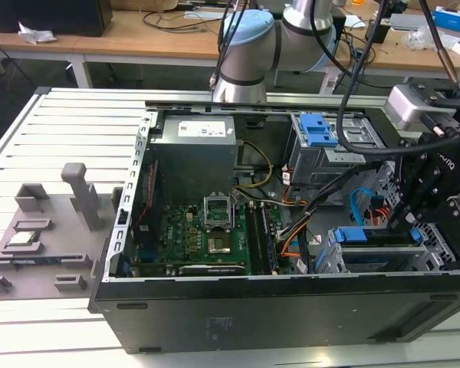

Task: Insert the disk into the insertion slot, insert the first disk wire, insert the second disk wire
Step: 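Insert the first disk wire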

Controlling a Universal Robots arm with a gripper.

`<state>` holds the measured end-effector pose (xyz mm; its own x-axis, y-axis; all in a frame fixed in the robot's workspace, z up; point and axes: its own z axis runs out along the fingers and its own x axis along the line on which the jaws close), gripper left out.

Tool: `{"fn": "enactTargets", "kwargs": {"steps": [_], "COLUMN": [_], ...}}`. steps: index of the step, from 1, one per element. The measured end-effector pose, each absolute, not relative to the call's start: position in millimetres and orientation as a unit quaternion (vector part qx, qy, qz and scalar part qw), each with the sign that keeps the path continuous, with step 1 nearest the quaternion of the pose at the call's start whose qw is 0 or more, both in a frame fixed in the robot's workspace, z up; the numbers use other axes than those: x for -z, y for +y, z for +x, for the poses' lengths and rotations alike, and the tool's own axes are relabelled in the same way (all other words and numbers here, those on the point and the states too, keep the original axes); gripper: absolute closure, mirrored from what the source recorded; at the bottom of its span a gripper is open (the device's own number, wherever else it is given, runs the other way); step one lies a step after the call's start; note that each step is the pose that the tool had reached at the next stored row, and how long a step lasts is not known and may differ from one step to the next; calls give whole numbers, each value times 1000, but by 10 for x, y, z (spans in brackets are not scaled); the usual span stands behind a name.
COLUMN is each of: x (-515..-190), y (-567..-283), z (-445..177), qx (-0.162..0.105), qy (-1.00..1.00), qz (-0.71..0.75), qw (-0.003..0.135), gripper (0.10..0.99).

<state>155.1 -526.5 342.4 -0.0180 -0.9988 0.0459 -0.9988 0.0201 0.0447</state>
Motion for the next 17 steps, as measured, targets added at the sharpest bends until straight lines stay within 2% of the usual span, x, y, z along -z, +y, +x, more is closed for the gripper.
{"fn": "enactTargets", "kwargs": {"steps": [10, 11, 12, 17], "x": [-3344, -3345, -3356, -3709], "y": [-5277, -5278, -5278, -5229], "z": [1552, 1552, 1552, 1552], "qx": [0, 0, 0, 0], "qy": [-713, -713, -713, -713], "qz": [700, 700, 700, 700], "qw": [32, 32, 32, 32], "gripper": [918, 906, 843, 859]}}
